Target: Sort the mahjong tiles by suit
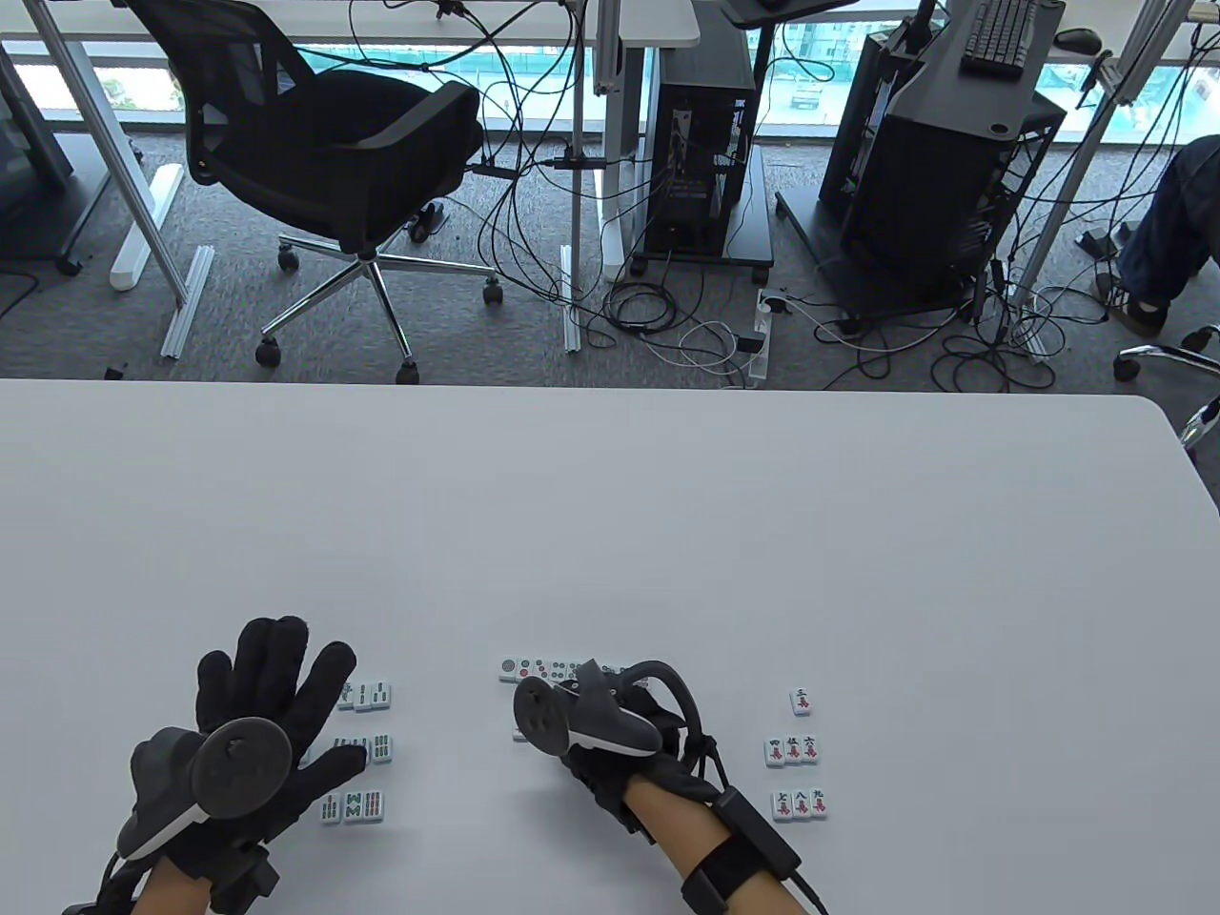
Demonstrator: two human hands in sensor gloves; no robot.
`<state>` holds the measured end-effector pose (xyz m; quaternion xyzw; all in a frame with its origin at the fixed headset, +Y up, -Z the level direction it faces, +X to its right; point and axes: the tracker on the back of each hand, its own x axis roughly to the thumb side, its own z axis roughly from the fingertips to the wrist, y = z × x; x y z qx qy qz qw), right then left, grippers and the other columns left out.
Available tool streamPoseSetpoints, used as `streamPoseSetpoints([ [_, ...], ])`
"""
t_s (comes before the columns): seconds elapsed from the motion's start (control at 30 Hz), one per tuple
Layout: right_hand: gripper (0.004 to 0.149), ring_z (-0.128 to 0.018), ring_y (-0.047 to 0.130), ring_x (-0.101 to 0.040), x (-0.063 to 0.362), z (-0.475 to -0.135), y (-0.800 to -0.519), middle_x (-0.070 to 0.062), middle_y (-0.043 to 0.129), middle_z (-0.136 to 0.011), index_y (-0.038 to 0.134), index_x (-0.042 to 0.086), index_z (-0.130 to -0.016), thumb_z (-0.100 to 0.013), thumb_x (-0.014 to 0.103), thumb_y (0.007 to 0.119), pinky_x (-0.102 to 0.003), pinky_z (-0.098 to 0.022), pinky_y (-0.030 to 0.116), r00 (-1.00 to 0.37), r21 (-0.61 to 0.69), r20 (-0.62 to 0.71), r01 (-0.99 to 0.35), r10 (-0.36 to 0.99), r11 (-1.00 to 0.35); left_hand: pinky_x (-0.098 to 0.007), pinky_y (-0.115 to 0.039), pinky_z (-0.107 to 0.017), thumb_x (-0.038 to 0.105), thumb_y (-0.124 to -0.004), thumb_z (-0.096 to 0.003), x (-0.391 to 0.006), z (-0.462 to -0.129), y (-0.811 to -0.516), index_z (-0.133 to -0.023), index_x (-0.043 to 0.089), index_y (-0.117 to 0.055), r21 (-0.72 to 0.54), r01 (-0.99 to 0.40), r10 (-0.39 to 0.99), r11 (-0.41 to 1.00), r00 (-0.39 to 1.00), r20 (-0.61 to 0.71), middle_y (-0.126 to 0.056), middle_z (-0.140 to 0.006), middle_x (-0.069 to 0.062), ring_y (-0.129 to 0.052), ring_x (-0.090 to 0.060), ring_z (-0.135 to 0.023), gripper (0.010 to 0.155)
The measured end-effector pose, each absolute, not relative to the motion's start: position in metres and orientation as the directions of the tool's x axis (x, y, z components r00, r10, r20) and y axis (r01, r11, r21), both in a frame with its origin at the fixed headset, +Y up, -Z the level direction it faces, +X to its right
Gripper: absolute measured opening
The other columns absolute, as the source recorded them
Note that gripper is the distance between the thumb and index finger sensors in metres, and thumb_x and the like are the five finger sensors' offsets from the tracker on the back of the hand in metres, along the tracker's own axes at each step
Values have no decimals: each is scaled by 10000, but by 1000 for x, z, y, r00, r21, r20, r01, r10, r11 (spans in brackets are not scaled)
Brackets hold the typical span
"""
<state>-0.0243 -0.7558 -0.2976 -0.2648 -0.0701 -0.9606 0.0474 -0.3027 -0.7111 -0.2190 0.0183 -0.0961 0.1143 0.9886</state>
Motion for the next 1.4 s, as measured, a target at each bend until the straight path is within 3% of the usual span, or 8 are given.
streamPoseSetpoints([
  [0.47,585,-66,880,-78,-37,-298,-765,-25,981,-375,782,35,-837,-362,371,852,-258,-35,814,-848,95,524,148,-77,-984,-593,-25,-769,754,-605,-357,-303,-218,-711,-1076,437,-231,19,-234,226,972,954,198,91,-1106,137,84,-189,-1109,870],
  [0.67,600,-84,889,-86,-22,-298,-749,-32,982,-396,751,70,-880,-377,391,820,-263,-50,820,-864,91,502,96,-38,-991,-594,-26,-769,754,-605,-356,-303,-218,-711,-1076,438,-231,16,-231,224,973,954,197,90,-1106,137,83,-189,-1109,870],
  [0.8,601,-101,897,-94,11,-305,-728,-34,984,-415,738,79,-893,-382,388,812,-269,-65,825,-900,37,431,97,-71,-995,-593,-26,-770,754,-605,-356,-303,-218,-711,-1076,438,-230,16,-231,224,973,954,198,91,-1106,137,83,-190,-1109,871],
  [1.0,580,-120,906,-106,88,-326,-714,-42,986,-438,741,101,-899,-385,356,822,-277,-81,830,-963,73,233,155,-134,-985,-592,-24,-770,754,-604,-358,-303,-218,-711,-1077,437,-228,20,-232,223,973,954,198,93,-1105,137,86,-188,-1108,870],
  [1.13,570,-171,927,-114,138,-332,-718,-38,983,-490,737,147,-911,-386,350,825,-285,-124,850,-962,133,114,261,-247,-956,-592,-24,-770,753,-604,-358,-303,-218,-711,-1076,438,-228,19,-230,222,973,955,196,94,-1104,137,86,-187,-1108,870],
  [1.23,564,-185,929,-119,169,-330,-726,-40,981,-504,736,173,-916,-384,332,833,-289,-135,852,-965,179,56,263,-257,-948,-592,-25,-770,754,-604,-358,-303,-218,-711,-1076,439,-228,15,-230,223,973,955,195,92,-1105,137,85,-189,-1108,870],
  [1.4,576,-194,930,-116,188,-327,-739,-36,977,-515,722,199,-927,-378,327,843,-287,-143,854,-957,252,45,288,-286,-924,-591,-26,-771,753,-603,-360,-302,-219,-713,-1075,438,-228,4,-223,218,975,957,192,92,-1104,137,85,-187,-1108,867],
])
